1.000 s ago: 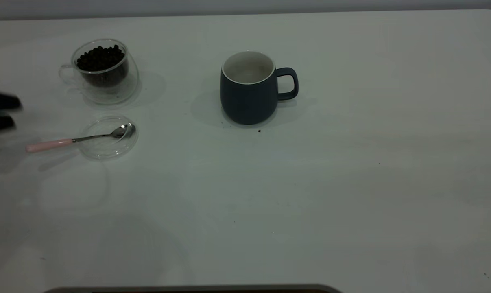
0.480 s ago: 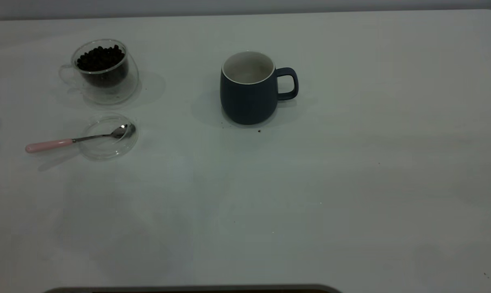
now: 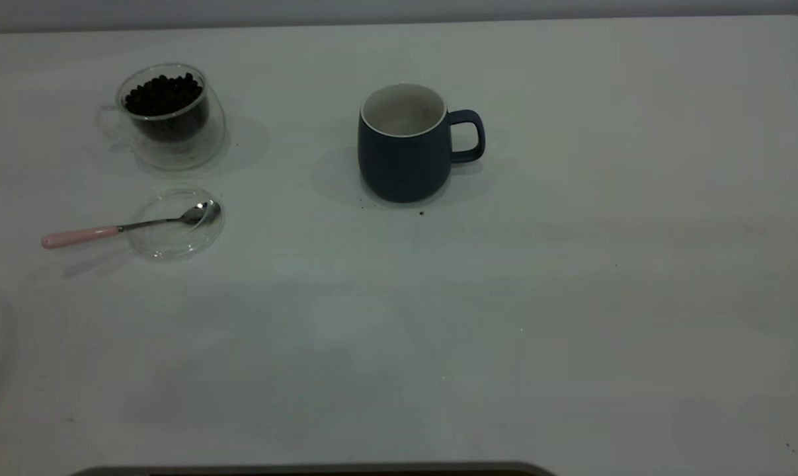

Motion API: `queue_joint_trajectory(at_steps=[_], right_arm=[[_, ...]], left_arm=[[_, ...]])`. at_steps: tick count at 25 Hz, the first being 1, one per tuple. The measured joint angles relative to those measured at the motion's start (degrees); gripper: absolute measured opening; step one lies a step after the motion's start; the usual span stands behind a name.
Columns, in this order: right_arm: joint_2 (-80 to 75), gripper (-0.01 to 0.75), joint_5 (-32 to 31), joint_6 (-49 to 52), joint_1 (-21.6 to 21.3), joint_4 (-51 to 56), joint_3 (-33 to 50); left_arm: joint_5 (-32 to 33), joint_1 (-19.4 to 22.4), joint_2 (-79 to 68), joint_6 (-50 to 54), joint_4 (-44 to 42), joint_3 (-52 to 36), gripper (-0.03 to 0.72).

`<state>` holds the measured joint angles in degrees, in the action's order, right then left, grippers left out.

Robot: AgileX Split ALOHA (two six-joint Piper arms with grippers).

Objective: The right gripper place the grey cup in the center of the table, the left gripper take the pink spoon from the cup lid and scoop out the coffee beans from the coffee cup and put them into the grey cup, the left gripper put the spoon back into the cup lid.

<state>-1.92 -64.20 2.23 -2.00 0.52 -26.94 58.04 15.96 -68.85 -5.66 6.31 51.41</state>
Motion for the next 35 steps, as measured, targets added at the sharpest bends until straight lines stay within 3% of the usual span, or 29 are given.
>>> queue_joint_trajectory(at_steps=[4,7,13,24,35], right_arm=[[0.0,0.537,0.0,0.0,0.0,0.0,0.0],[0.0,0.537,0.0,0.0,0.0,0.0,0.0],[0.0,0.537,0.0,0.0,0.0,0.0,0.0],[0.0,0.537,0.0,0.0,0.0,0.0,0.0],[0.0,0.537,0.0,0.0,0.0,0.0,0.0]], left_arm=[[9.0,-0.3,6.6,2.0,-0.6,-0.1,0.402],[9.0,-0.7,12.4,2.3,1.2,-0.3,0.402],[9.0,-5.8,27.8,1.3,3.9,-3.7,0.401],[8.7,-12.7,48.5,-2.1,2.7,-21.8,0.401],[6.4,-13.0,62.6,0.3,0.2,-23.5,0.401]])
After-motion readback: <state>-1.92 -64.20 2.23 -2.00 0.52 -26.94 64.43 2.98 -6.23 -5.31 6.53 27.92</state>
